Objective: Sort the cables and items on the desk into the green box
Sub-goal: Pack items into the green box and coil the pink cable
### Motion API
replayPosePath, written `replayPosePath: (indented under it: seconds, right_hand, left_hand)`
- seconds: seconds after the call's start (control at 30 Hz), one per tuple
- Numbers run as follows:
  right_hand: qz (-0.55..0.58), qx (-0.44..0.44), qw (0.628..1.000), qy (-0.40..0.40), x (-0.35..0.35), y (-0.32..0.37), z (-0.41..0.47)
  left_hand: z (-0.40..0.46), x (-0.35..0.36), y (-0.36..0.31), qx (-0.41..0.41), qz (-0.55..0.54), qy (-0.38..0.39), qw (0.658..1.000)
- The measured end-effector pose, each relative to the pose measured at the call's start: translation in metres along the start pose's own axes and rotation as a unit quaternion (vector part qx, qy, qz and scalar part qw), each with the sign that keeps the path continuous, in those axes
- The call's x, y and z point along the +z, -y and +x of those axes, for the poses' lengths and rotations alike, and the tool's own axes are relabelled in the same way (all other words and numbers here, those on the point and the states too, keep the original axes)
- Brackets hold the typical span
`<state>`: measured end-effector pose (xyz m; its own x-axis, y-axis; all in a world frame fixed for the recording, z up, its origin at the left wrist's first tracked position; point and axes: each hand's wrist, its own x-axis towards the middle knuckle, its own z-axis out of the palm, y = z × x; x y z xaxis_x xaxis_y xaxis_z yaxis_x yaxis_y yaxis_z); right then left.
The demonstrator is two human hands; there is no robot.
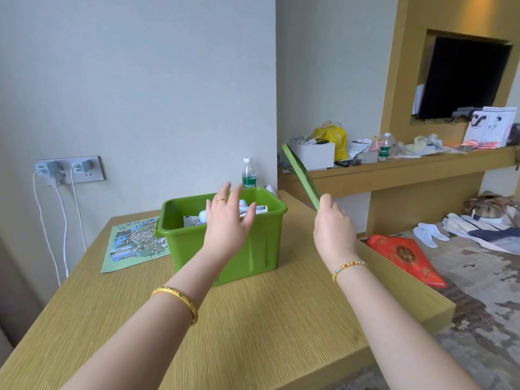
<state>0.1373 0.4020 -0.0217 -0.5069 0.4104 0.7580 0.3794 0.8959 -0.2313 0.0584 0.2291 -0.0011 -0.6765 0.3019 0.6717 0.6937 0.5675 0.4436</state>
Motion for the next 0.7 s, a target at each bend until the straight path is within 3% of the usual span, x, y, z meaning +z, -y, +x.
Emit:
replayPosePath:
  seconds: [0.13, 0.27, 0.37, 0.5, 0.53, 0.6, 0.7]
  right_hand:
    - [0.121, -0.072, 0.972, -0.186, -0.041, 0.022, 0.021]
    - [0.180, -0.111, 0.938, -0.276, -0.064, 0.037, 0.044]
    - [0.211, -0.111, 0.931, -0.278, -0.071, 0.047, 0.059]
    - [0.274, -0.101, 0.922, -0.253, -0.074, 0.062, 0.073]
    - [0.288, -0.092, 0.921, -0.245, -0.072, 0.065, 0.078]
    - [0.300, -0.063, 0.924, -0.228, -0.065, 0.072, 0.085]
    - [0.312, 0.006, 0.938, -0.150, -0.050, 0.082, 0.090]
  left_hand:
    - [0.018, -0.021, -0.011, -0.031, -0.130, -0.020, 0.991]
    - [0.045, -0.060, -0.006, -0.047, -0.164, -0.106, 0.980]
    - [0.062, -0.098, 0.008, -0.033, -0.124, -0.166, 0.978]
    - [0.067, -0.128, 0.029, 0.016, -0.162, -0.119, 0.979]
    - [0.067, -0.130, 0.033, 0.018, -0.163, -0.140, 0.976]
    - [0.065, -0.129, 0.039, -0.017, -0.143, -0.197, 0.970]
    - [0.064, -0.121, 0.048, -0.149, -0.177, -0.233, 0.944]
